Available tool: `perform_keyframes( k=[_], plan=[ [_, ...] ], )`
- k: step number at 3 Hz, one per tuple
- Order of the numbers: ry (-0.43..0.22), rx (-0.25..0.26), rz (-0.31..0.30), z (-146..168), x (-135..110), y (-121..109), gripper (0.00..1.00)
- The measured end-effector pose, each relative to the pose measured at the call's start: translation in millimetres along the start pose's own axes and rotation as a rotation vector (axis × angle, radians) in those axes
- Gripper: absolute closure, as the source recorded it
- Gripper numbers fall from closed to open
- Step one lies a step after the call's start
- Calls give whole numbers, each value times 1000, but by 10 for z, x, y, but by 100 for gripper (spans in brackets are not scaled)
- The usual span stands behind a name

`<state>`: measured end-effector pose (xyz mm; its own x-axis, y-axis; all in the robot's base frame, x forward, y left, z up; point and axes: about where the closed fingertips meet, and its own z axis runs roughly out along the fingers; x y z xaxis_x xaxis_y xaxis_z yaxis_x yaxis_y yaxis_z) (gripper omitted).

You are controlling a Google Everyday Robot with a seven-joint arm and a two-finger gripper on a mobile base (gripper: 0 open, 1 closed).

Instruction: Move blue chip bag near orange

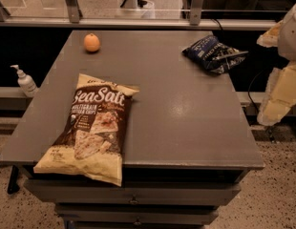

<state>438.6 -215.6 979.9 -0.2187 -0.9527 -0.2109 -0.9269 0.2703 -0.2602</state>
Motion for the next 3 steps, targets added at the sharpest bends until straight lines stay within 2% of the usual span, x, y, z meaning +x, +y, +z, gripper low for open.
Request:
perform_keyframes(
  k=[1, 2, 3],
  plan=[
    [-13, 12, -4, 18, -44, -31, 0],
    [-55, 44, 6, 132, -93, -149, 0],
    [-98, 111, 16, 326, -134, -395, 0]
  ],
)
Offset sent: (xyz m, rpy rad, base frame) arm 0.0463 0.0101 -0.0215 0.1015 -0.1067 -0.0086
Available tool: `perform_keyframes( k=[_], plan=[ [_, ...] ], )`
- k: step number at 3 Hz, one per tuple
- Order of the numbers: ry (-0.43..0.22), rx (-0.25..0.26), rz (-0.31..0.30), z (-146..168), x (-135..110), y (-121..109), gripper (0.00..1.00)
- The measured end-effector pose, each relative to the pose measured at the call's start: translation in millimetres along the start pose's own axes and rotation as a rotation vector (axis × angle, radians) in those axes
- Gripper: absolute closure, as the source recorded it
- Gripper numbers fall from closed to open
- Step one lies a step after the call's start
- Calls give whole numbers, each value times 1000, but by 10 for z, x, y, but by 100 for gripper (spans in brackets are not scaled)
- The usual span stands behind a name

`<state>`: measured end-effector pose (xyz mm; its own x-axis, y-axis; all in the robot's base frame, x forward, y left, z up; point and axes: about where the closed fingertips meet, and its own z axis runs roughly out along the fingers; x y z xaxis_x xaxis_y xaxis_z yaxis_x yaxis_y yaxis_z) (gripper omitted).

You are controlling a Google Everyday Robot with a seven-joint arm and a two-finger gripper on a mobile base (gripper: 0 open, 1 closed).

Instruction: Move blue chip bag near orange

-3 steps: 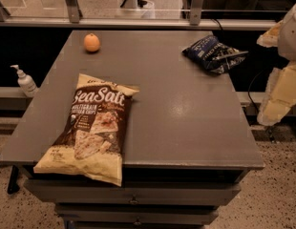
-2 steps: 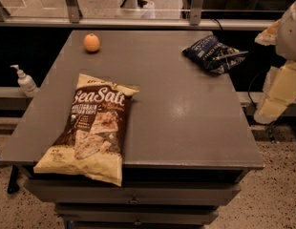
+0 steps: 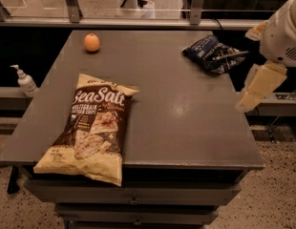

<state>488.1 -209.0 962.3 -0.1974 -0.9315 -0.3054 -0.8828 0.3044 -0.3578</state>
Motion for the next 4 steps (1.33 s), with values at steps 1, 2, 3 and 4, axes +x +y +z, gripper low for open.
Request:
perform_keyframes(
  k=[1, 2, 3, 4],
  plan=[
    [-36, 102, 11, 193, -6, -339, 0],
    [-46, 184, 35, 381, 64, -695, 0],
    [-70, 219, 96, 604, 205, -1046, 0],
    [-118, 233, 185, 819, 362, -1417, 0]
  ],
)
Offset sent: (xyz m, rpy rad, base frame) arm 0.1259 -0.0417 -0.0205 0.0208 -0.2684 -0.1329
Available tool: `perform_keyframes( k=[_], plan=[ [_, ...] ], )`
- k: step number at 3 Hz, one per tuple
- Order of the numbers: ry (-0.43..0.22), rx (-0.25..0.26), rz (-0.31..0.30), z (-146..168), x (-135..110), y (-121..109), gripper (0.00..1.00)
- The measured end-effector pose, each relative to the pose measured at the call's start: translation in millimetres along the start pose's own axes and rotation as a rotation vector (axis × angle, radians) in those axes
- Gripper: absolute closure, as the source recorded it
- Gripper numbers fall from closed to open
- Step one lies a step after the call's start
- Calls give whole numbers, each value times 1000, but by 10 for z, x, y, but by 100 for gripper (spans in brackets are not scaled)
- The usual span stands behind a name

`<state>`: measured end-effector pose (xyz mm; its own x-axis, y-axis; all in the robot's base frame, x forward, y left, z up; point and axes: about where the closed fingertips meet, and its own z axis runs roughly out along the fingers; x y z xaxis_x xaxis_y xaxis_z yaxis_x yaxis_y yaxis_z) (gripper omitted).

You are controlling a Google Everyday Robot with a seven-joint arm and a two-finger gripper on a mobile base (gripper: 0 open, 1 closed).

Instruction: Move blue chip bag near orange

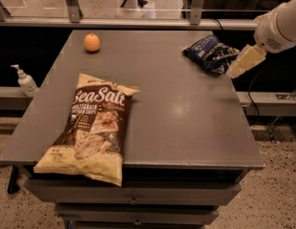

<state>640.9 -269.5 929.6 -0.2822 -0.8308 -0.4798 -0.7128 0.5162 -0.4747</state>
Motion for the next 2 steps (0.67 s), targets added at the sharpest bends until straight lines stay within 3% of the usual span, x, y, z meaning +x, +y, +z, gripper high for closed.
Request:
perform_keyframes(
  k=[1, 2],
  plan=[
    [-73, -17, 101, 288, 42, -240, 0],
    [-159, -82, 197, 623, -82, -260, 3]
  ],
)
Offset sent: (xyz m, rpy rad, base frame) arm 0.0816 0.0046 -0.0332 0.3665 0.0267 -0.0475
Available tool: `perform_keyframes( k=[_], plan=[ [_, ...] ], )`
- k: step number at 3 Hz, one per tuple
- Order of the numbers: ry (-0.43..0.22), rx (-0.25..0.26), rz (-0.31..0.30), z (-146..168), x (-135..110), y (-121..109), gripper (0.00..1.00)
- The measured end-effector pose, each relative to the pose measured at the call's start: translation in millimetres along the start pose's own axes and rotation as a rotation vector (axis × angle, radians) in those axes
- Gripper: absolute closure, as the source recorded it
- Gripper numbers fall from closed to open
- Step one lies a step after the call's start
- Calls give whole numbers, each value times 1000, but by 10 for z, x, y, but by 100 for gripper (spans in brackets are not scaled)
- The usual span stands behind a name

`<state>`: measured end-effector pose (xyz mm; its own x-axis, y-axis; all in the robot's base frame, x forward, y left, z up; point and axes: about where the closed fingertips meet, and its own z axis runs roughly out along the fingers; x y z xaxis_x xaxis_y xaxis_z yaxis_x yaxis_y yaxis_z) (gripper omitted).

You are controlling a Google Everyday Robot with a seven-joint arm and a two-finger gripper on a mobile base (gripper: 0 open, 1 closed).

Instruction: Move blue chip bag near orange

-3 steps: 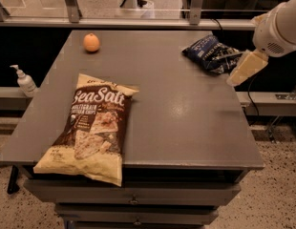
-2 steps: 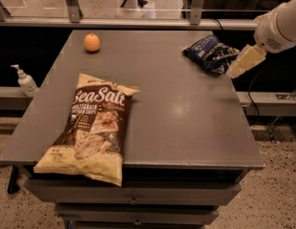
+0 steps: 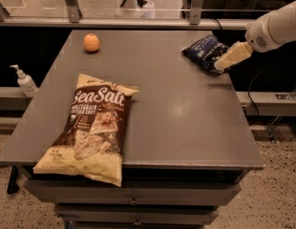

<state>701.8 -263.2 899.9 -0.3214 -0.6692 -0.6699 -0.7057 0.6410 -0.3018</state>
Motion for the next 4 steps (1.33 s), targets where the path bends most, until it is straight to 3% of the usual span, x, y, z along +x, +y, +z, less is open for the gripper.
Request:
perform_keyframes(
  k=[2, 4],
  plan=[
    [-47, -76, 56, 298, -103, 162, 49],
    [-85, -106, 60, 304, -243, 300, 95]
  ],
)
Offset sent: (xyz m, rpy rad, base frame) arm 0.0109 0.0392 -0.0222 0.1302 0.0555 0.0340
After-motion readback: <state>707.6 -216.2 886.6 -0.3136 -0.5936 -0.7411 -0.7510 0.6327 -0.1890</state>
